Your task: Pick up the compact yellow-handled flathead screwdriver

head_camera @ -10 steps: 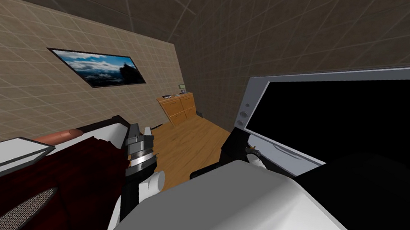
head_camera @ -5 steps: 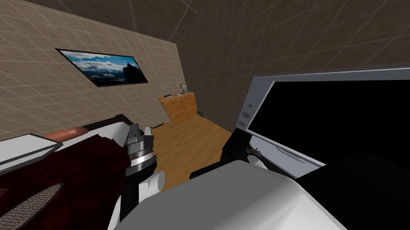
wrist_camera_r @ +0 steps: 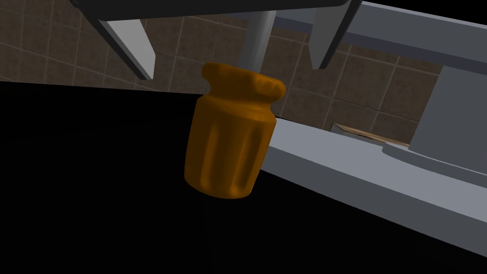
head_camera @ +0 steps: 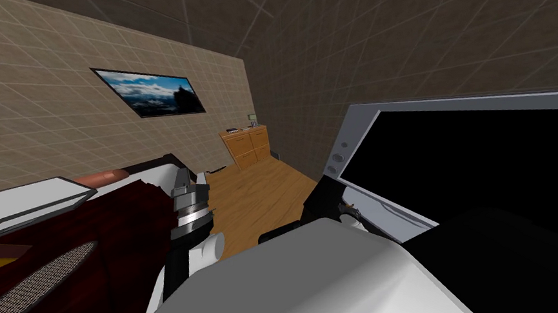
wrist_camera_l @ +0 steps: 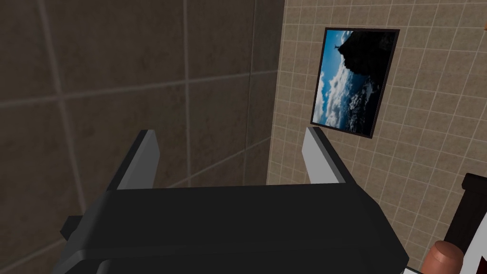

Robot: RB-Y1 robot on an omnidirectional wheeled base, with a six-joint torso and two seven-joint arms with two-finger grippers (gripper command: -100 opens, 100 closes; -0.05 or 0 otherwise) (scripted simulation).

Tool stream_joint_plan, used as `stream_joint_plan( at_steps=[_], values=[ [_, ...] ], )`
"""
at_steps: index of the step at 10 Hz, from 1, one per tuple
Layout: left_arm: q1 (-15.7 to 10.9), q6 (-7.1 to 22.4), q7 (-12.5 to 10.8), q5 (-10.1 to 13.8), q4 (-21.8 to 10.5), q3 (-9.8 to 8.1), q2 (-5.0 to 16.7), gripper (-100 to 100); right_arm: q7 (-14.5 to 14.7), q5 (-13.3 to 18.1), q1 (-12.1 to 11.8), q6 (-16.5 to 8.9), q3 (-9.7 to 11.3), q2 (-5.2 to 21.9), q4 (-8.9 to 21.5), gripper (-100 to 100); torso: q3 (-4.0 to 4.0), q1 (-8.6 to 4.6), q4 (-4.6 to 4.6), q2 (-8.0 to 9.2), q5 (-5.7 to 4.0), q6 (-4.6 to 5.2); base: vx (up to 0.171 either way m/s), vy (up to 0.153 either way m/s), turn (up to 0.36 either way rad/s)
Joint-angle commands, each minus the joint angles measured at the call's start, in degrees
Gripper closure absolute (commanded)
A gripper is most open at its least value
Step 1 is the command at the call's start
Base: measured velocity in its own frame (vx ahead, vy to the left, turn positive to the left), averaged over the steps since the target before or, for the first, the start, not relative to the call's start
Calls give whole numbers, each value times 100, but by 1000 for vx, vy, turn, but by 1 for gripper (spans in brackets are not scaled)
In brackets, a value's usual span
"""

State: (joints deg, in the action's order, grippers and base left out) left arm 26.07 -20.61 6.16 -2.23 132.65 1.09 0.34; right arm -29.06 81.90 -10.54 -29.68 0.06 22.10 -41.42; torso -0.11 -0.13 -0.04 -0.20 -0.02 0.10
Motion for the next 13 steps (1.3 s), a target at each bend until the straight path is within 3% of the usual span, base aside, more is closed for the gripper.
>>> stream_joint_plan(
  at_steps=[1,3,4,6,7,8,9,11,12,13],
  values=[
    [0,0,0,0,0,0,0,0,-234,-249,-71,-158,286,93,-10,-100,0,0,0,0,0,0,3,-6,48],
    [0,0,0,0,0,0,0,0,-234,-249,-71,-158,557,93,-10,-100,2,6,1,3,-1,1,2,2,-5],
    [0,0,0,0,0,0,0,0,-474,-549,-235,-424,750,303,-52,-100,2,7,1,3,0,1,44,-2,143],
    [0,0,0,0,0,0,0,0,-551,-668,-235,-424,1117,303,-52,-100,-1,3,-1,0,-1,1,1,-4,26],
    [0,0,0,0,0,0,0,0,-551,-668,-235,-424,1169,303,-52,-100,3,4,1,5,-1,1,0,0,0],
    [0,0,0,0,0,0,0,0,-867,-928,-400,-690,1404,513,-94,-100,3,6,1,4,-1,1,46,2,118],
    [0,0,0,0,0,0,0,0,-868,-1087,-400,-690,1534,513,-94,-100,-3,5,-1,-7,1,0,6,-7,52],
    [0,0,0,0,0,0,0,0,-868,-1087,-400,-690,1780,513,-94,-100,3,3,1,5,-1,1,-3,-4,12],
    [0,0,0,0,0,0,0,0,-1185,-1328,-564,-956,2016,723,-136,-100,2,6,1,4,-1,1,-2,-11,54],
    [0,0,0,0,0,0,0,0,-1185,-1506,-564,-956,2143,723,-136,-100,4,1,1,8,0,2,12,-10,87]
  ],
)
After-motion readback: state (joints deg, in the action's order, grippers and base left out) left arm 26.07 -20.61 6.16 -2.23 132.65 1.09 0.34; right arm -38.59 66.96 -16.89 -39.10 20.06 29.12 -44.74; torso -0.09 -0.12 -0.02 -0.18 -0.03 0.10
